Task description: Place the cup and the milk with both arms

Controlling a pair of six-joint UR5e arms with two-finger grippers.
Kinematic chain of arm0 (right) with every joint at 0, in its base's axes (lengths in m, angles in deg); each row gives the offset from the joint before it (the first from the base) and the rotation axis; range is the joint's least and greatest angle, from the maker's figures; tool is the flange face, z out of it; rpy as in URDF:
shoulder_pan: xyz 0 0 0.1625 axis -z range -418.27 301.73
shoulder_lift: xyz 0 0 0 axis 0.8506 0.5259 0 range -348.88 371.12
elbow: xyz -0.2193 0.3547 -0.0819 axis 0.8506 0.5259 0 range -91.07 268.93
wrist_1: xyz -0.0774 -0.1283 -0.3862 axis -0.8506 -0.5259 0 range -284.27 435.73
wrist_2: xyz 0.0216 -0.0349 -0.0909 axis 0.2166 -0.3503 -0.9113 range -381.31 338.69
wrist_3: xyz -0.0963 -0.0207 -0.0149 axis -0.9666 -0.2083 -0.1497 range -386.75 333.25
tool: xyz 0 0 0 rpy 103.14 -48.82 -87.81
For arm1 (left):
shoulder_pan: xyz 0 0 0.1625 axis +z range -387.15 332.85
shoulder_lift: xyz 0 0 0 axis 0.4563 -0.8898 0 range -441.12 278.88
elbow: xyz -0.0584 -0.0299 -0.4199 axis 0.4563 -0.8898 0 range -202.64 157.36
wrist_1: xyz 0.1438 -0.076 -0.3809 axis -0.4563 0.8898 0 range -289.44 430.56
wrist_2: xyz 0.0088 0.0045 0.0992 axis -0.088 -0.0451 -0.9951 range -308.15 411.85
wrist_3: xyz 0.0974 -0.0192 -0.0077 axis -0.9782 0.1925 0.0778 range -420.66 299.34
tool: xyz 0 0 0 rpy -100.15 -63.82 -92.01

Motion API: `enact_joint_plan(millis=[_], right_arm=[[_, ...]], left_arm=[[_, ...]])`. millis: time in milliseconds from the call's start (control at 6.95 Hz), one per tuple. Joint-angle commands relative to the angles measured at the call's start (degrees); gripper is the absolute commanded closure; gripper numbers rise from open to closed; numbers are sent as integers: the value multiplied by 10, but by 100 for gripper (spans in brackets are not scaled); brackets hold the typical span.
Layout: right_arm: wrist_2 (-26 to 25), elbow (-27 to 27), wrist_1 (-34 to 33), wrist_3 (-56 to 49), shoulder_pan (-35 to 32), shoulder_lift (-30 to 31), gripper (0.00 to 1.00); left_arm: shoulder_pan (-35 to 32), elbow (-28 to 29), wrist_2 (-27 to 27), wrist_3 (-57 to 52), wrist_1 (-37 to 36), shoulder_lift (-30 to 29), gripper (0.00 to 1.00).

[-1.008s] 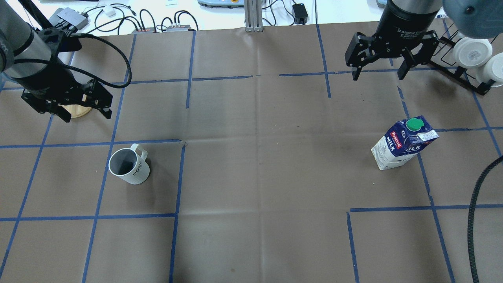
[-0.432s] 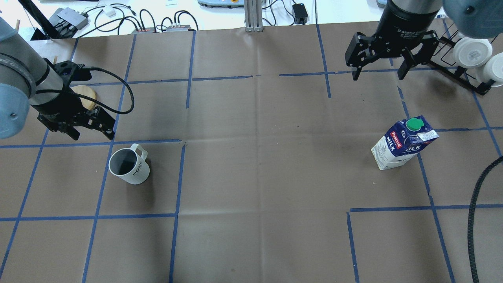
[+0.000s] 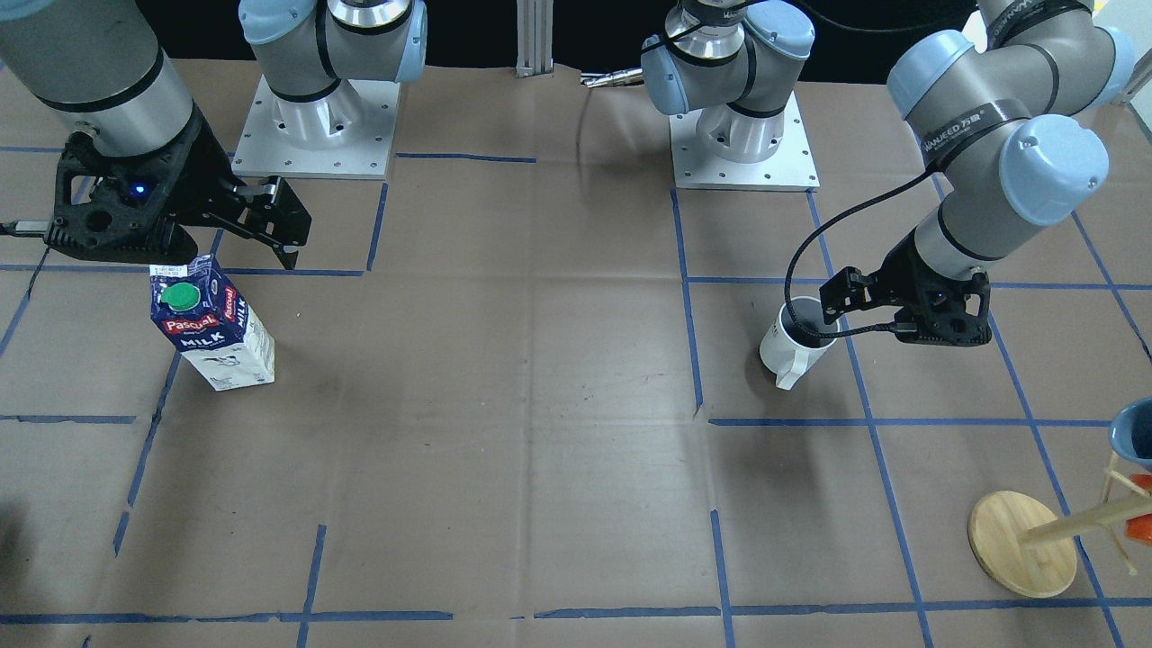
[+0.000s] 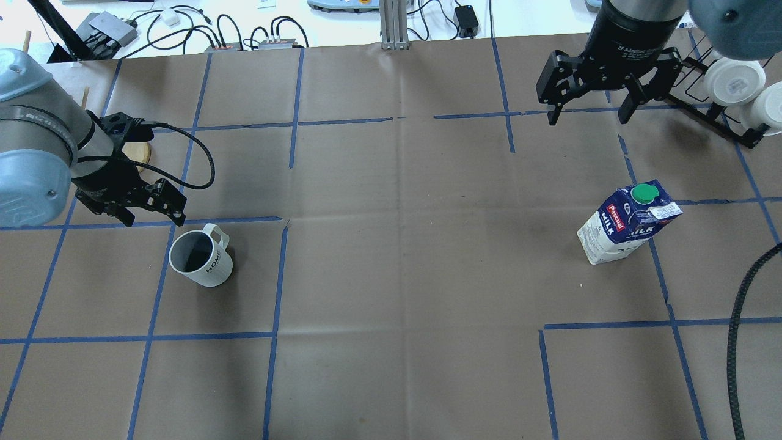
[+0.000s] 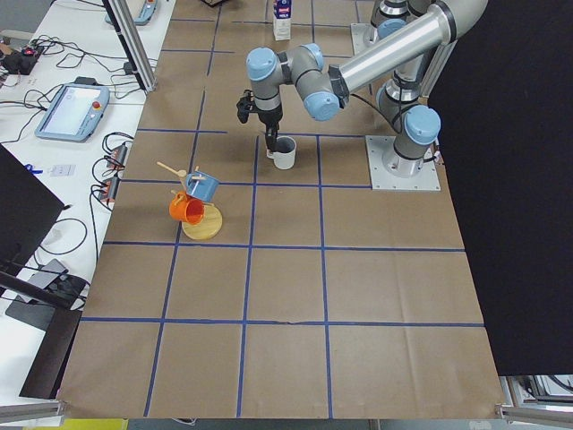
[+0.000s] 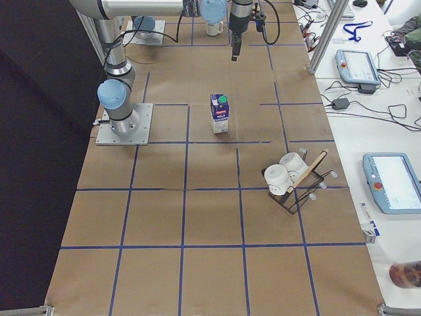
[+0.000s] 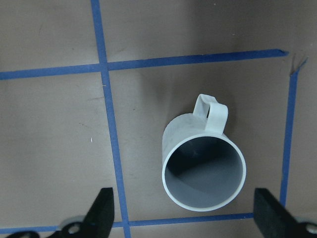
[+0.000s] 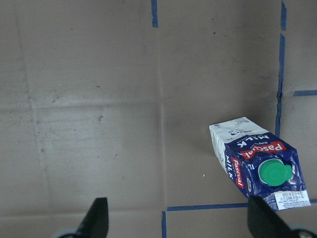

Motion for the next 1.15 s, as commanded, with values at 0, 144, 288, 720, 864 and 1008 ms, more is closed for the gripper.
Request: enact_joint_plan(millis=[0,144,288,720,864,1008], right_arm=[[-1,0,0,0,1,0,0],[0,0,0,-1,1,0,0],[-1,0,0,-1,1,0,0],[-1,0,0,-1,2,0,0],[-1,0,0,-2,2,0,0],[-1,0,0,-1,2,-1,0]], left_arm=[[7,-27,-1,7,-37,-17,2],[7,-68,-1,9,-86,-14,3],[7,-87,-11,5,-126,-14,3],[7,-94,-25,9,-124,-20,20],[7,-101,-21,12,-121,-17,35],[8,-104,-17,12,-103,-14,52]])
